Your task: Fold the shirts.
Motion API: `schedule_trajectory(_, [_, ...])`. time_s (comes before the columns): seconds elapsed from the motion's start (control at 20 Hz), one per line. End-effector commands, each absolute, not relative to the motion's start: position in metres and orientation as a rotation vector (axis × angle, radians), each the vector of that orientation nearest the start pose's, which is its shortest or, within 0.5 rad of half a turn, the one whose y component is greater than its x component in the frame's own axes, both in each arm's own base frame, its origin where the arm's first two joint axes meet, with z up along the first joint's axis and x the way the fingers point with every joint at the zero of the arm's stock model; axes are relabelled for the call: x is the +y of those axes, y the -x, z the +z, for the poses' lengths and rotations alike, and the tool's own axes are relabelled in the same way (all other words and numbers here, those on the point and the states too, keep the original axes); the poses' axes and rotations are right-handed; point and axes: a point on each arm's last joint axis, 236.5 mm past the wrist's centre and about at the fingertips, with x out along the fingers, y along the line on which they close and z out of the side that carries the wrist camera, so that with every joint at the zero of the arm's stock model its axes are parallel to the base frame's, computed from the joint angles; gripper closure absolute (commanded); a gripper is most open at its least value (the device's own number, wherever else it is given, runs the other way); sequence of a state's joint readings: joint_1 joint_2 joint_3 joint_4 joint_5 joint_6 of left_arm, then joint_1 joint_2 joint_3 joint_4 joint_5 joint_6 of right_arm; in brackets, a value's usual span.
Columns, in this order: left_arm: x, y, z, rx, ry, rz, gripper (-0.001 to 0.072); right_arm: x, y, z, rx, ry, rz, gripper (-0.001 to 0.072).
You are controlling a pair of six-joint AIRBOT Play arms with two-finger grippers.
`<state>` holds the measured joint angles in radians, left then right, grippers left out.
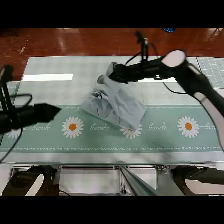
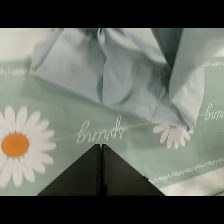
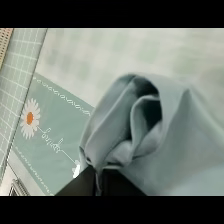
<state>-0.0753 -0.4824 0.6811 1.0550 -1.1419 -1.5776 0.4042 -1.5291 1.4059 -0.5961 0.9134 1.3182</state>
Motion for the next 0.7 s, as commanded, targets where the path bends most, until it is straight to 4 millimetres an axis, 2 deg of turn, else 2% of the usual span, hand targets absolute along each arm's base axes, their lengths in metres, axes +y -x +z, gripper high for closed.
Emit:
schedule_trajectory(0.0, [-0.118,-0.203,0.053,0.987,0.461,-0.343,0.0689,0.397,-0.408,0.061,1.101,-0.530,0.910,0.0679])
schedule_trajectory(0.15, [-0.118,-0.200,0.037,1.029,0.466,-0.331,0.0689,0.415,-0.403,0.044,1.132,-0.528,0.916,0.0679])
schedule_trajectory(0.25, [-0.117,-0.204,0.036,1.018,0.472,-0.324,0.0690,0.421,-0.403,0.034,1.140,-0.535,0.900,0.0675])
schedule_trajectory(0.3, [-0.116,-0.207,0.038,1.002,0.475,-0.320,0.0690,0.425,-0.404,0.032,1.141,-0.548,0.898,0.0524])
schedule_trajectory(0.35, [-0.115,-0.211,0.040,0.987,0.479,-0.316,0.0690,0.427,-0.402,0.031,1.149,-0.563,0.903,0.0302])
schedule_trajectory(0.45, [-0.114,-0.220,0.043,0.951,0.486,-0.305,0.0689,0.428,-0.390,0.037,1.189,-0.570,0.956,0.0301])
schedule_trajectory(0.55, [-0.109,-0.240,0.053,0.870,0.502,-0.282,0.0690,0.410,-0.381,0.057,1.248,-0.586,1.020,0.0303])
schedule_trajectory(0.65, [-0.101,-0.256,0.066,0.814,0.517,-0.254,0.0690,0.360,-0.384,0.091,1.252,-0.574,1.037,0.0306])
